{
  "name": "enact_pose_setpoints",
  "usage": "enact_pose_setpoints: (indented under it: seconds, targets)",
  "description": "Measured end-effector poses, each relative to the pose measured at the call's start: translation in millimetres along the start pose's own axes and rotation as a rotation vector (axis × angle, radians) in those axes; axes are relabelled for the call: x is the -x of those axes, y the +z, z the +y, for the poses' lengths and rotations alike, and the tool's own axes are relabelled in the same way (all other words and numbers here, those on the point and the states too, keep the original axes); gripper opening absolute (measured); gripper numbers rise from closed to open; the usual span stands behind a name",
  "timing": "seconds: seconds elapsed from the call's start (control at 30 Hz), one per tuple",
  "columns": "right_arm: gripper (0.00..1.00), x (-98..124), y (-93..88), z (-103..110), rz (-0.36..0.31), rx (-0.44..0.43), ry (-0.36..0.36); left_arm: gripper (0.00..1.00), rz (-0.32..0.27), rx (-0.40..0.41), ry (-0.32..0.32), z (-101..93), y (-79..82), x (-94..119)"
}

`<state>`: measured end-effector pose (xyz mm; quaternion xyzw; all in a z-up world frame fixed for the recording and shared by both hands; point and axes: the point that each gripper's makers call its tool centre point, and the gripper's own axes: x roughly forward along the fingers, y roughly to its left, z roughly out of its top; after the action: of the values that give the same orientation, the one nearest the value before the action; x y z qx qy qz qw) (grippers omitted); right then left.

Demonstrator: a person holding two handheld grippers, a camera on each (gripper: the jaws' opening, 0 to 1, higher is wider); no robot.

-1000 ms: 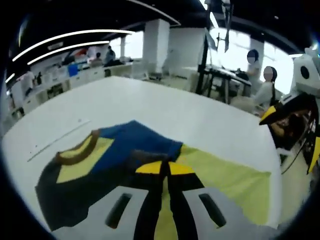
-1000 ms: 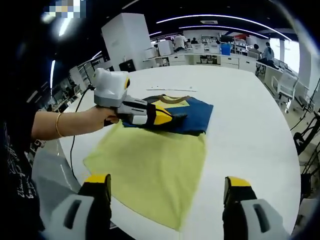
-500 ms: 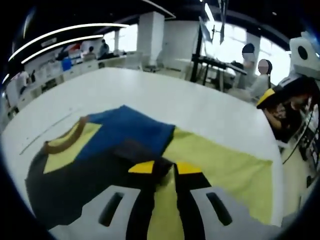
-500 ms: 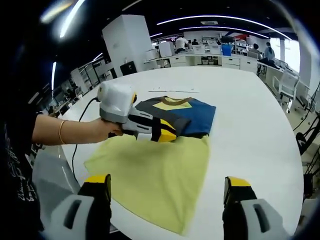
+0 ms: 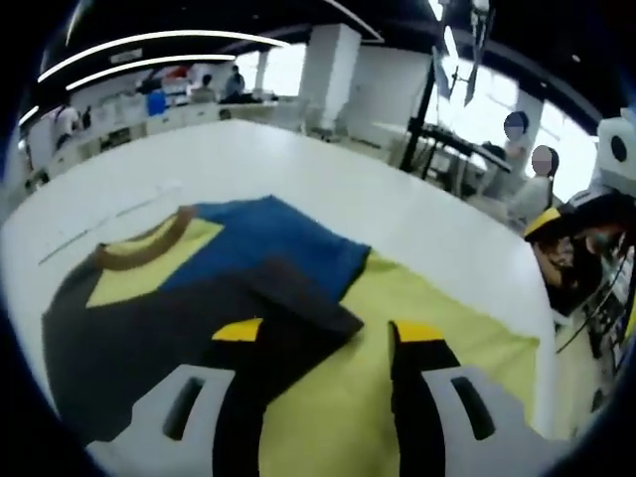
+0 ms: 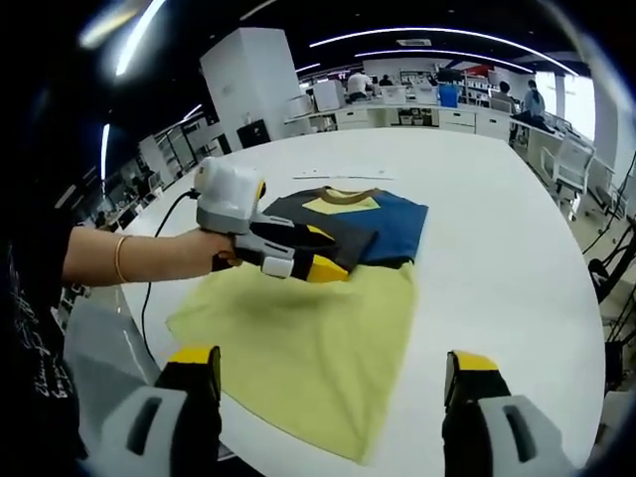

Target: Fold the garment on the visible template until the final outline fits inside the template.

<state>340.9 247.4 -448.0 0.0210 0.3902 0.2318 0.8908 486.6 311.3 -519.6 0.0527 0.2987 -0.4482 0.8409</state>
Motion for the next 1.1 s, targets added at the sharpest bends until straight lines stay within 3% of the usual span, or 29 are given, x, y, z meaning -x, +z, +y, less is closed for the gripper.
enact_pose_setpoints:
  seconds: [0.17, 0.33, 0.43, 0.63, 0.83, 1.1]
  targets:
    - [0.94, 0, -0.5, 1, 0.001, -0.002, 0.002, 0.42, 0.015, 0.04, -0.035, -8.4, -3.3, -4]
    - [0.93, 0, -3.0, 0, 0.0, -0.01, 0.001, 0.47, 0.017, 0.033, -0.083, -21.3, 0.3, -10]
    - [0.93, -1, -4.9, 0, 0.004, -0.013, 0.001, 0.45, -0.017, 0.018, -0.141, -33.2, 7.5, -13]
    - [0.93, 0, -6.9, -1, 0.005, -0.02, 0.001, 0.46, -0.067, -0.038, -0.188, -51.2, 19.1, -16]
    - [0.93, 1, -7.0, -3, 0.002, -0.025, -0.006, 0.52, -0.087, -0.112, -0.175, -54.9, 26.0, -12]
    - [0.93, 0, -4.6, -2, 0.005, -0.015, -0.005, 0.76, -0.102, -0.119, -0.108, -34.8, 34.0, 3]
